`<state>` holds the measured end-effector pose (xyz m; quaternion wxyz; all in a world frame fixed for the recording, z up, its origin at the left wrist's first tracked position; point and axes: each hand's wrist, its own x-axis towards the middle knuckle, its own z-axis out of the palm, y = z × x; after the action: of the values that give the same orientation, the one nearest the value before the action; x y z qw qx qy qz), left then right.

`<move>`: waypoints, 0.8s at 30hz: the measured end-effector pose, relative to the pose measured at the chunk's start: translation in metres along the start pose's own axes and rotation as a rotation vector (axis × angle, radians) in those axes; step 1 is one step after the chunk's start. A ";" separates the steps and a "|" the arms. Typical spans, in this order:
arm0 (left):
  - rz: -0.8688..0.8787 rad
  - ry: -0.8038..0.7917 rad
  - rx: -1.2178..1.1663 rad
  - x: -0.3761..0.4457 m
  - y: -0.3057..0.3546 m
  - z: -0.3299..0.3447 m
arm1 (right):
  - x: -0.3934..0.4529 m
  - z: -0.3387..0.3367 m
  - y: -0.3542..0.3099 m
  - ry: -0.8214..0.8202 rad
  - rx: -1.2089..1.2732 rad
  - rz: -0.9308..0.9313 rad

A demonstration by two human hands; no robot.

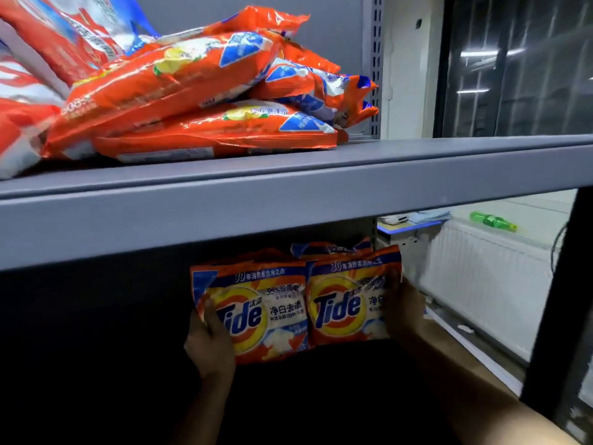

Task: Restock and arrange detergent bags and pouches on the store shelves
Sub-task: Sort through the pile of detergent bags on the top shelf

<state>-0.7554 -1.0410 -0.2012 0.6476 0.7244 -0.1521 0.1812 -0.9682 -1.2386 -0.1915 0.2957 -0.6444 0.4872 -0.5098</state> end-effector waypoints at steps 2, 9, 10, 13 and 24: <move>-0.047 -0.055 0.005 0.002 -0.008 0.011 | 0.008 0.010 0.000 -0.034 -0.013 -0.059; 0.108 -0.172 0.412 -0.014 -0.014 0.009 | 0.013 0.019 -0.009 -0.264 -0.494 -0.004; 0.170 -0.168 0.446 -0.020 -0.010 0.007 | 0.007 0.016 -0.011 -0.169 -0.400 0.017; 0.431 -0.241 0.539 -0.037 0.000 0.003 | -0.022 0.005 -0.007 0.056 -0.314 -0.177; 0.660 -0.774 0.694 -0.074 0.030 0.009 | -0.039 -0.022 -0.001 -0.691 -0.440 -0.266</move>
<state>-0.8339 -1.0547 -0.2092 0.1817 0.8208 -0.5245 0.1349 -0.9893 -1.1991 -0.1988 0.2286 -0.8822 0.3695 -0.1817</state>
